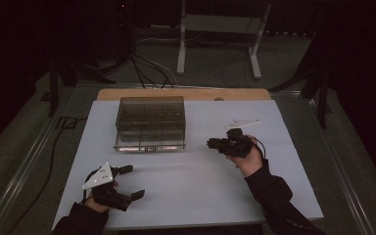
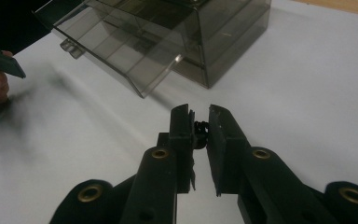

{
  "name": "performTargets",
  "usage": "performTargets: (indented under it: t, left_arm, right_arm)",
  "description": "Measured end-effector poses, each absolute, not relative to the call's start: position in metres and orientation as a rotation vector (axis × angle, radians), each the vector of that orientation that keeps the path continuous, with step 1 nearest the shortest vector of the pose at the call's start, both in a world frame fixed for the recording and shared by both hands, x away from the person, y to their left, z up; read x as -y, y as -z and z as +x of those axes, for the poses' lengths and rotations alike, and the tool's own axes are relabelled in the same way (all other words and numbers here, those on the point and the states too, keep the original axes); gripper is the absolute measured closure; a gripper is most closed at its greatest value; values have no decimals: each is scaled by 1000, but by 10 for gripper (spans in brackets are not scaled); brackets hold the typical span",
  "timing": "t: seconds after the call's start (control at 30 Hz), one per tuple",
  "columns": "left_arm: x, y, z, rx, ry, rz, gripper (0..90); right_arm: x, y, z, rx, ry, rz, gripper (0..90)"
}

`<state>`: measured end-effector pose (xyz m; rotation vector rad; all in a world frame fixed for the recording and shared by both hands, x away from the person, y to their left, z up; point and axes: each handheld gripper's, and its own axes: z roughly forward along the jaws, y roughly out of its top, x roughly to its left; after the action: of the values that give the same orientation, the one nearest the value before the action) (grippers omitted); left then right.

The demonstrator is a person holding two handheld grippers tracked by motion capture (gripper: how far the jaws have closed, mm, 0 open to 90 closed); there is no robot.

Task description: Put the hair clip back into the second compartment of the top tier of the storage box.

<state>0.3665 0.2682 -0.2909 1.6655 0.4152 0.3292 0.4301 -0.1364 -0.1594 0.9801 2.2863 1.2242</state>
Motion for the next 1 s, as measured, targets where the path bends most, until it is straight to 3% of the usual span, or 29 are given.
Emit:
performTargets:
  t: [1.0]
  left_arm:
    - [-269,291,366,-414,-331,1670,5]
  right_arm:
    - [94,145,444,-2325,-1234,899,807]
